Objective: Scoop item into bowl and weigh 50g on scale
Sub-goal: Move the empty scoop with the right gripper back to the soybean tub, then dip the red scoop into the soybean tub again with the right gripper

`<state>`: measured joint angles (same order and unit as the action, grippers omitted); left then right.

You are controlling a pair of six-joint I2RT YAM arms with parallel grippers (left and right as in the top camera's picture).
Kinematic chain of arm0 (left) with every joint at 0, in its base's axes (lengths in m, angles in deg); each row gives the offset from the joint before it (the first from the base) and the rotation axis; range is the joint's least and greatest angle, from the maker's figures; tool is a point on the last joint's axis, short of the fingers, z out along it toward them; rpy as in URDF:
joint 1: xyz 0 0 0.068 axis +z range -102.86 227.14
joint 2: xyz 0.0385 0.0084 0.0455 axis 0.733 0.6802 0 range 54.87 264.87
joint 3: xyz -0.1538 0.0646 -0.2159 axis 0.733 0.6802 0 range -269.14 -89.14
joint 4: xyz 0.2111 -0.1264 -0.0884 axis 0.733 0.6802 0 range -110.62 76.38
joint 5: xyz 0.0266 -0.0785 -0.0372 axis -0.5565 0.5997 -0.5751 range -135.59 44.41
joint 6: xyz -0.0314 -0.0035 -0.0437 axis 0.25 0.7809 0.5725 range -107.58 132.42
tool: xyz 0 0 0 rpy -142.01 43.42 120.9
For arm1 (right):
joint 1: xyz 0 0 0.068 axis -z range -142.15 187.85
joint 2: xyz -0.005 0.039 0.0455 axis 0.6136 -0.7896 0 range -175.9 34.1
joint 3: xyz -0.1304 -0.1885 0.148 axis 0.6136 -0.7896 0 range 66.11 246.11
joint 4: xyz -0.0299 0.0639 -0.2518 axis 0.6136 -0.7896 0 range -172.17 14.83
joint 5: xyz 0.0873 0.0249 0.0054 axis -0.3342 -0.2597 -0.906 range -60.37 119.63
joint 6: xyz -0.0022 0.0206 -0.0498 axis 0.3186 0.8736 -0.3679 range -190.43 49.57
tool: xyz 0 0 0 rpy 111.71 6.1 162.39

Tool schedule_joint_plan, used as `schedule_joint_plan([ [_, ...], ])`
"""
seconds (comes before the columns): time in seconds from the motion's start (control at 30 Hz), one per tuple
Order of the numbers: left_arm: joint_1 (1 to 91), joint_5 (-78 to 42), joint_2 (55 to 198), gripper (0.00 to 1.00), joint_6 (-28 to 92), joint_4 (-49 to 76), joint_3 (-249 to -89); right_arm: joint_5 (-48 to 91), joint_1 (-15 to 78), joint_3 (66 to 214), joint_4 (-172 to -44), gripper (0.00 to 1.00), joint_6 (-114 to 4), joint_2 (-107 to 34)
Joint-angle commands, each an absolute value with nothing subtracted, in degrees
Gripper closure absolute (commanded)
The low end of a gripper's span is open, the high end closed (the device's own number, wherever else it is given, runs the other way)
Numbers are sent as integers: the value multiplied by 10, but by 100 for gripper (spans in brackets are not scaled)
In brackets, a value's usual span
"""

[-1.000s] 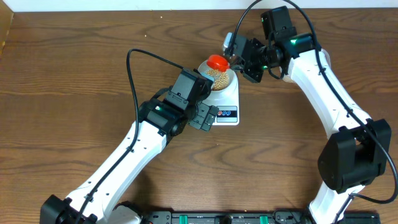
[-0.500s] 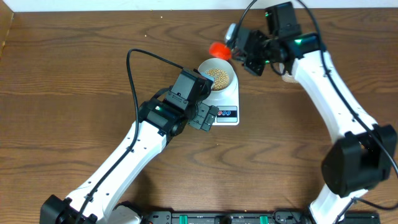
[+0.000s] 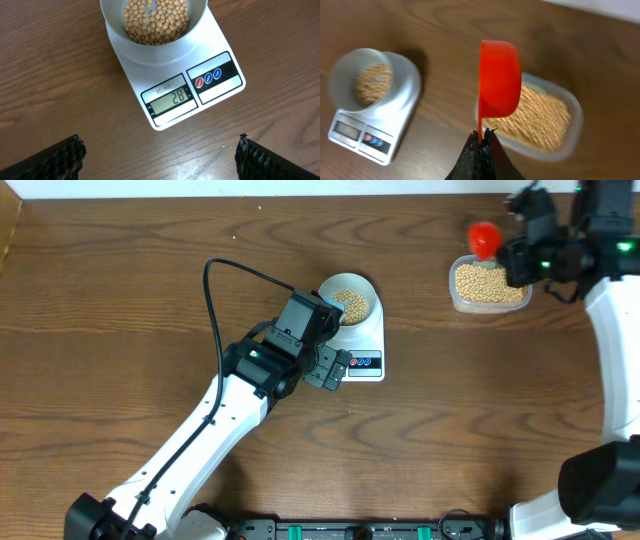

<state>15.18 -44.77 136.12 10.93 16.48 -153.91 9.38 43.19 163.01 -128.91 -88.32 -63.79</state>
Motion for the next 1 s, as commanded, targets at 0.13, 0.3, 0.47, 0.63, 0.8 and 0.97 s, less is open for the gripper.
schedule_joint_plan([
  [0.13, 154, -448, 1362, 2, 110, 167, -1541, 137, 486, 1630, -1310, 99, -855, -682],
  [0.3, 154, -448, 1362, 2, 110, 167, -1541, 146, 487, 1630, -1310, 99, -859, -733],
  [0.47, 154, -448, 1362, 2, 110, 167, -1541, 148, 487, 1630, -1303, 99, -859, -775],
  [0.63, 154, -448, 1362, 2, 110, 167, -1541, 145, 486, 1630, -1302, 99, -848, -804],
  [0.8, 154, -448, 1362, 2, 110, 167, -1541, 103, 485, 1629, -1307, 99, -842, -825],
  [0.97, 154, -448, 1362, 2, 110, 167, -1541, 38, 486, 1629, -1307, 99, -842, -850],
])
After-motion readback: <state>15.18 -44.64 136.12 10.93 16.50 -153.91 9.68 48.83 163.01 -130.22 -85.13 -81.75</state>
